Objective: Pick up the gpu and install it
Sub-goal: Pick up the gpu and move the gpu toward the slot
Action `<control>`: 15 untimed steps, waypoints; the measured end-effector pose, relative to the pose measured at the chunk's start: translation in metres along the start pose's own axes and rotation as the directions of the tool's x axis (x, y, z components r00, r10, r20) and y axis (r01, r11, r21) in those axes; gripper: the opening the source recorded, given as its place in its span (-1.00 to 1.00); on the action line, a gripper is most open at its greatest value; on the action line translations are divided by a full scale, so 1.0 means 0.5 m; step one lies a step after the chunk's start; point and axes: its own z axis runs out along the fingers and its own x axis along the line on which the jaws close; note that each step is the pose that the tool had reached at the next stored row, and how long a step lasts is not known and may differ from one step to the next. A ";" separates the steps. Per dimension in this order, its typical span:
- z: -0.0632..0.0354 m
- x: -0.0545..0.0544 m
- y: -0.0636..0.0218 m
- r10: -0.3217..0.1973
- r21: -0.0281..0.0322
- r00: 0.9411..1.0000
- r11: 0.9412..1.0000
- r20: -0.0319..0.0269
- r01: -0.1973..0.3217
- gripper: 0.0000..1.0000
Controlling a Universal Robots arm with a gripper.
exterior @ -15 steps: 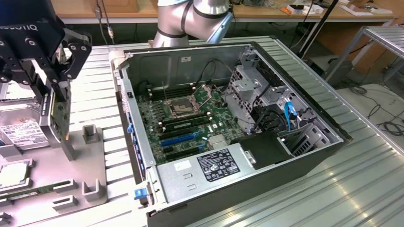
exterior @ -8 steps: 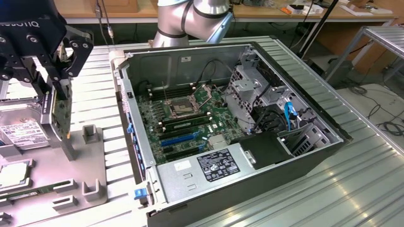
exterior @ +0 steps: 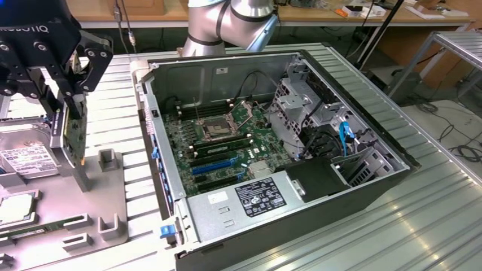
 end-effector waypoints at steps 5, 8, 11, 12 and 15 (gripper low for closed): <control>0.000 -0.003 0.000 0.000 0.000 1.000 1.000 0.000 0.000 -0.47; 0.000 -0.012 0.001 0.000 0.000 1.000 1.000 0.000 0.000 -0.47; 0.000 -0.020 0.002 0.000 0.000 1.000 1.000 0.000 0.000 -0.47; 0.000 -0.024 0.002 0.000 0.000 1.000 1.000 0.000 0.000 -0.47; 0.000 -0.030 0.003 0.000 0.000 1.000 1.000 0.000 0.000 -0.47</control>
